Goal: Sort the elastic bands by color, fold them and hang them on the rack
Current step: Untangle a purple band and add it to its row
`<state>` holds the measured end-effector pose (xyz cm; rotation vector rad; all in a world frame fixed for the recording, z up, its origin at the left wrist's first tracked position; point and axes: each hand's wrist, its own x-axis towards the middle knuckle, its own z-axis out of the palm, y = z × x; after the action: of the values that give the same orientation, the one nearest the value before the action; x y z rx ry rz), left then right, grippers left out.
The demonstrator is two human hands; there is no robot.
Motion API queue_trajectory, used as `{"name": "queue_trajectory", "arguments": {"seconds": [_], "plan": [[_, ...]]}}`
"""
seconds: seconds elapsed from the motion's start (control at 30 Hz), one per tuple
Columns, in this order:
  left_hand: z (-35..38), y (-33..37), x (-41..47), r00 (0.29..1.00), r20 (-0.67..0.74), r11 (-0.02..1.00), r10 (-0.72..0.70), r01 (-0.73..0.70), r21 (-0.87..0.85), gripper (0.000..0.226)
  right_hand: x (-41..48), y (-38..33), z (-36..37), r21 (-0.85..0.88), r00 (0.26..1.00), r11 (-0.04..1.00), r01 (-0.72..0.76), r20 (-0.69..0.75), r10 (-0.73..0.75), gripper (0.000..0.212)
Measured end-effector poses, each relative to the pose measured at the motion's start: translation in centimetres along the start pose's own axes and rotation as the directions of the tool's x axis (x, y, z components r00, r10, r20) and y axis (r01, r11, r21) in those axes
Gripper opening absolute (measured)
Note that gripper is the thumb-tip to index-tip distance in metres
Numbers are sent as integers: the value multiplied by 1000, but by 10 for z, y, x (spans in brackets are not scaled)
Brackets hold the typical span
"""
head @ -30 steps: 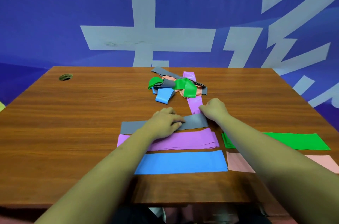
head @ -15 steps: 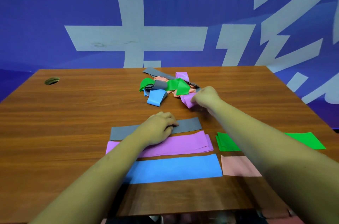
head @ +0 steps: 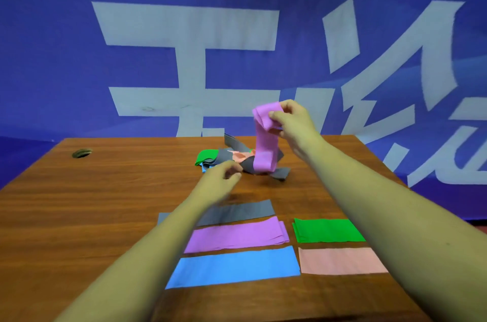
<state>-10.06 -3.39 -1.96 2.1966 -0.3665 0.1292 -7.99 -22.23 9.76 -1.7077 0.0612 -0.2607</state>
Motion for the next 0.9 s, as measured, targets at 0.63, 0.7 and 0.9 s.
{"name": "queue_trajectory", "arguments": {"seconds": [0.63, 0.7, 0.9], "plan": [[-76, 100, -44, 973, 148, 825, 175, -63, -561, 50, -75, -95, -26, -237, 818, 956, 175, 576, -7, 10], [-77, 104, -54, 970, 171, 858, 173, -63, -509, 42, -81, -96, -29, -292, 800, 932, 216, 600, 2, 14], [-83, 100, -70, 977, 171, 879, 125, -29, -476, 48, -92, -97, -39, -298, 777, 932, 209, 629, 27, 17]]}}
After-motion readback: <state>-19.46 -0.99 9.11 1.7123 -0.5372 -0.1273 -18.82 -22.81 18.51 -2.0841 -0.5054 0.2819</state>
